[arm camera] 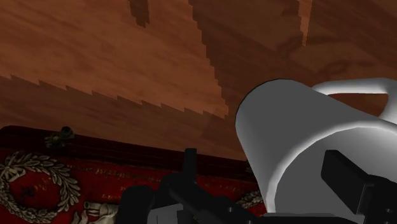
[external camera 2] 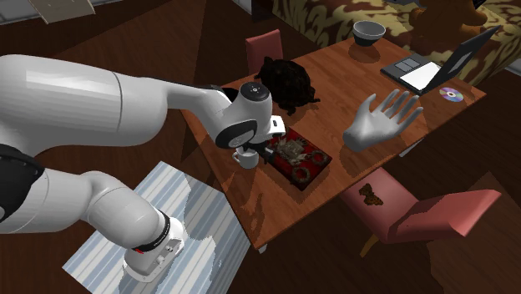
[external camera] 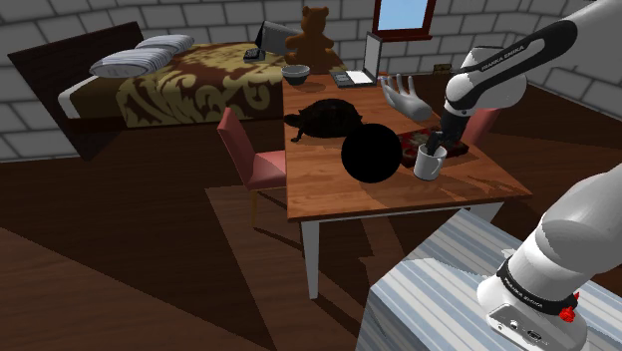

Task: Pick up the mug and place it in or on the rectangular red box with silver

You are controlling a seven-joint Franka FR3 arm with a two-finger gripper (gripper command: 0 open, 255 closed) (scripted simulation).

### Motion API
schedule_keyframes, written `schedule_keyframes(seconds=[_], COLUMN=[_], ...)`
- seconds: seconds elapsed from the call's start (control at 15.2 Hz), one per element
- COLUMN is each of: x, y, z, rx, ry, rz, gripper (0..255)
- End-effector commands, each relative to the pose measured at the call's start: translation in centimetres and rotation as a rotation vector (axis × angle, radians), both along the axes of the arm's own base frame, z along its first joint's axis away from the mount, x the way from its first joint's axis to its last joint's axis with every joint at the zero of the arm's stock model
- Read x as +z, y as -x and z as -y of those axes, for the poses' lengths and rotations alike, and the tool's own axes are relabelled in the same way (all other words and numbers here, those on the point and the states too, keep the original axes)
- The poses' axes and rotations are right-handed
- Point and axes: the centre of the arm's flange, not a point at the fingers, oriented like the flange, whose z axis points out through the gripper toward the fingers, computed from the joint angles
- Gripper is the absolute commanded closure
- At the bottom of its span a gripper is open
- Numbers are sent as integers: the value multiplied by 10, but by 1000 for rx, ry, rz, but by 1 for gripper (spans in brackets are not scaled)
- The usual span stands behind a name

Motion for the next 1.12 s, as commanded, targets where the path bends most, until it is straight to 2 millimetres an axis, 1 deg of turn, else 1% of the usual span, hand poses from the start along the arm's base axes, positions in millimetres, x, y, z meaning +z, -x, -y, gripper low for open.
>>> schedule_keyframes(seconds=[0.0,0.26,0.33,0.92,1.06], x=[0,0,0,0,10], y=[0,0,0,0,0], z=[0,0,0,0,0], rx=[0,0,0,0,0], ry=[0,0,0,0,0], rz=[0,0,0,0,0], gripper=[0,0,255,255,255])
